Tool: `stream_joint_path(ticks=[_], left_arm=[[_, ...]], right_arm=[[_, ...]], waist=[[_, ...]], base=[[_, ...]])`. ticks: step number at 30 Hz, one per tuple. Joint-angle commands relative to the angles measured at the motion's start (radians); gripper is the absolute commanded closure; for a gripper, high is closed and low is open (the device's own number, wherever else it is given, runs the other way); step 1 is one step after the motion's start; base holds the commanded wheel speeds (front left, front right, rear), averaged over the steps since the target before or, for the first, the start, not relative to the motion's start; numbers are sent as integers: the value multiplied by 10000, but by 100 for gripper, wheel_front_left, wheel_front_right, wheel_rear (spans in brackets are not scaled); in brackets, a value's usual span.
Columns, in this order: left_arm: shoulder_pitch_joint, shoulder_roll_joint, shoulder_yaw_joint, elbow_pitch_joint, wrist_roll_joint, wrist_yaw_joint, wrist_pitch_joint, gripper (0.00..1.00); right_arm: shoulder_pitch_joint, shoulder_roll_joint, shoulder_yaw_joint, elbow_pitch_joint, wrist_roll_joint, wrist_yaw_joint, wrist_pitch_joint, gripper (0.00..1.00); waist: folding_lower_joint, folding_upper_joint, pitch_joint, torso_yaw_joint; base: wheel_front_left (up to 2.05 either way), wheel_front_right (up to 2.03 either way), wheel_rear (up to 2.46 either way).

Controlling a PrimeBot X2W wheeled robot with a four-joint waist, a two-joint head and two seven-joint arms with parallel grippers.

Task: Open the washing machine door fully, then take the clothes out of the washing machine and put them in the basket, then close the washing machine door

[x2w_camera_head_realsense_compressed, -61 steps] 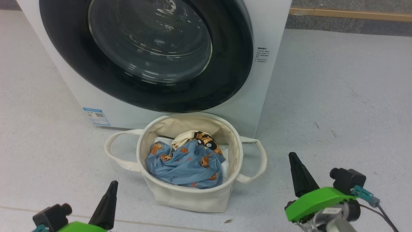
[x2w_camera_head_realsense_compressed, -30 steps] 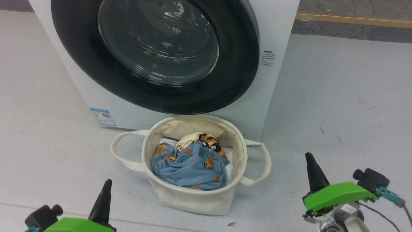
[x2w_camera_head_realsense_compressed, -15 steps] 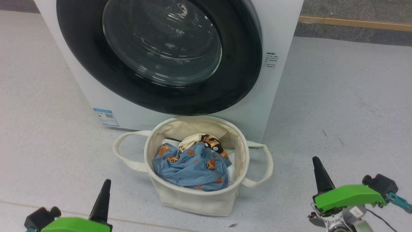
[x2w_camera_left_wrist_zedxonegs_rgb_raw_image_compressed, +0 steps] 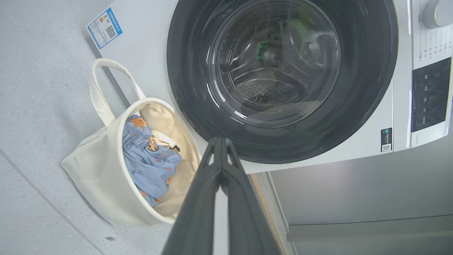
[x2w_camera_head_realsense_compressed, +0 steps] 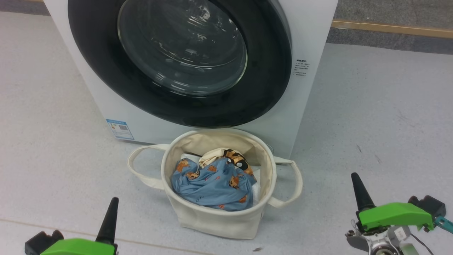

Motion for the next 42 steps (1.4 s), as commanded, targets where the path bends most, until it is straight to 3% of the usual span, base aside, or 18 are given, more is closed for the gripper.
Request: stream_joint_path(ticks=[1, 42], left_arm=[[-513, -14, 438, -226, -187, -133, 87, 100], [-625, -1301, 2120, 393, -2486, -717, 1173, 100]], right_arm=[[-135, -105, -8, -337, 333, 3, 81, 100], [98, -22, -1309, -337, 4381, 2, 1111, 100]], waist=[[0, 0, -10, 17], [-1, 0, -208, 347]], base=[[0, 0, 0], [0, 0, 0]])
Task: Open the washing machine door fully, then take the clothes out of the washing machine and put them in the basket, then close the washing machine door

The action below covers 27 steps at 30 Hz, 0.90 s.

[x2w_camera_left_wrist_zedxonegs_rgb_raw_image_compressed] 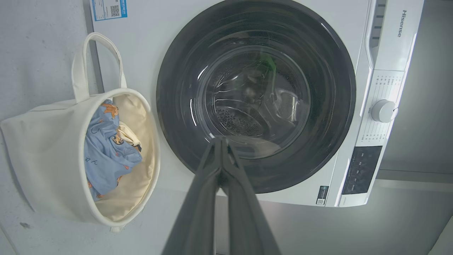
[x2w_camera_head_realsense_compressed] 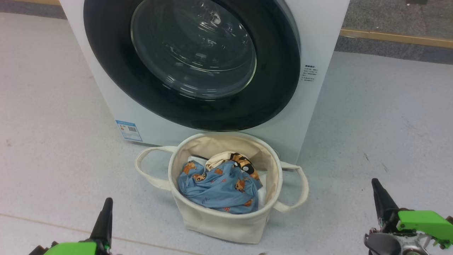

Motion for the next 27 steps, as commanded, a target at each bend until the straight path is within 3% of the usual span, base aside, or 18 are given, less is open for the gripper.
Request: stream_joint_path(ticks=[1, 27], left_arm=[[-523, -21, 458, -249, -152, -124, 102, 100], [-534, -142, 622, -214, -203, -153, 220, 100]], right_arm=[[-125, -43, 99, -339, 258, 2, 165, 100], [-120, 28, -60, -333, 385, 2, 293, 100]], waist=[[0, -1, -7, 10], [0, -1, -17, 27]], base=[[0, 0, 0], [0, 0, 0]])
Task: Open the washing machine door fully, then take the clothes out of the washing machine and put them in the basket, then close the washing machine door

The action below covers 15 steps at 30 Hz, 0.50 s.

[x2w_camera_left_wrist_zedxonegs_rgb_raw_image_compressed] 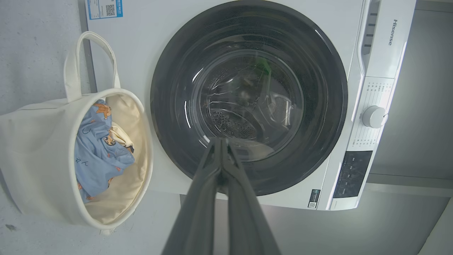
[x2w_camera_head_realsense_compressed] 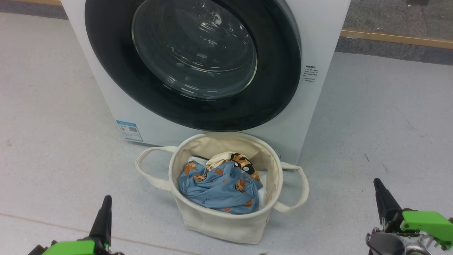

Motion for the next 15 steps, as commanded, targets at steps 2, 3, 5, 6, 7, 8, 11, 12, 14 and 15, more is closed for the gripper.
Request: stream_joint_path(ticks=[2, 3, 5, 6, 7, 8, 11, 12, 14, 15], left_arm=[[-439, 42, 398, -266, 1, -71, 81, 100], [-439, 40, 401, -266, 3, -71, 83, 100], [-440, 36, 407, -265, 8, -71, 88, 100], [-440, 34, 410, -265, 11, -71, 90, 100], [-440, 32, 412, -265, 13, -71, 92, 100], [-440, 30, 415, -265, 15, -71, 95, 100], [-441, 24, 423, -265, 22, -71, 101, 100], [-441, 23, 426, -265, 24, -71, 103, 100], [-442, 19, 431, -264, 28, -71, 107, 100], [-442, 17, 434, -264, 31, -71, 109, 100]], right_arm=[[-125, -17, 178, -332, 10, 4, 93, 100], [-125, -15, 175, -332, 7, 4, 96, 100], [-126, -10, 168, -331, 1, 4, 101, 100], [-126, -8, 165, -331, -2, 4, 104, 100], [-126, -6, 162, -331, -4, 4, 106, 100], [-127, -3, 158, -331, -7, 4, 109, 100], [-127, 4, 149, -330, -15, 4, 117, 100], [-128, 6, 146, -330, -18, 4, 119, 100], [-128, 10, 139, -330, -23, 4, 124, 100], [-129, 12, 136, -329, -26, 4, 127, 100]], waist=[[0, -1, 0, 0], [0, -1, 0, 0], [0, -1, 0, 0], [0, -1, 0, 0], [0, -1, 0, 0], [0, -1, 0, 0], [0, -1, 0, 0], [0, -1, 0, 0], [0, -1, 0, 0], [0, -1, 0, 0]], base=[[0, 0, 0], [0, 0, 0], [0, 0, 0], [0, 0, 0], [0, 0, 0], [0, 0, 0], [0, 0, 0], [0, 0, 0], [0, 0, 0], [0, 0, 0]])
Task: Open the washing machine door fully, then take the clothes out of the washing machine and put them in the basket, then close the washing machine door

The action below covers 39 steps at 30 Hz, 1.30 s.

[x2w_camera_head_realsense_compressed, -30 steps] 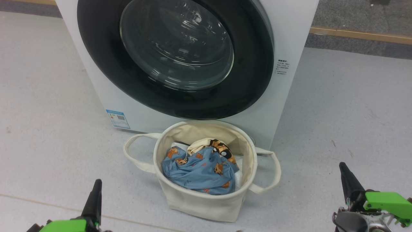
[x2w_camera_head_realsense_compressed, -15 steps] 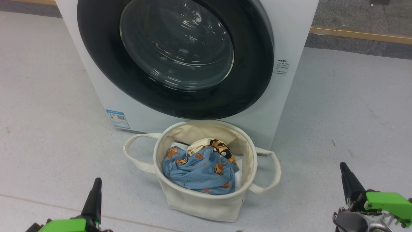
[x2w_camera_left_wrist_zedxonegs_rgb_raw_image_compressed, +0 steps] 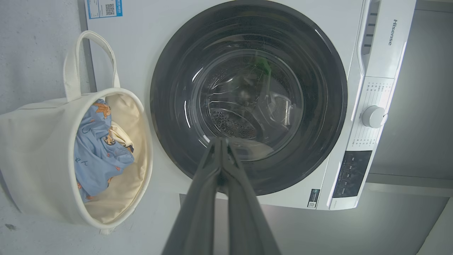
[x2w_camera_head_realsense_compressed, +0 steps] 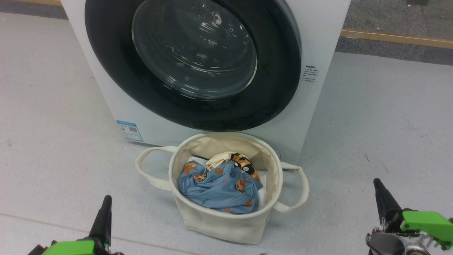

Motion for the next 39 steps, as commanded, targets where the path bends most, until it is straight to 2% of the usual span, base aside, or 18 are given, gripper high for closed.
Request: stream_joint_path(ticks=[1, 39], left_arm=[[-441, 31, 389, -264, 35, -71, 42, 100], [-448, -22, 464, -261, 97, -71, 103, 100]], right_arm=[[-129, -8, 175, -331, -29, 4, 70, 100], [-137, 55, 85, -325, -104, 4, 142, 100]], waist=[[0, -1, 0, 0], [0, -1, 0, 0]], base=[[0, 0, 0], [0, 0, 0]])
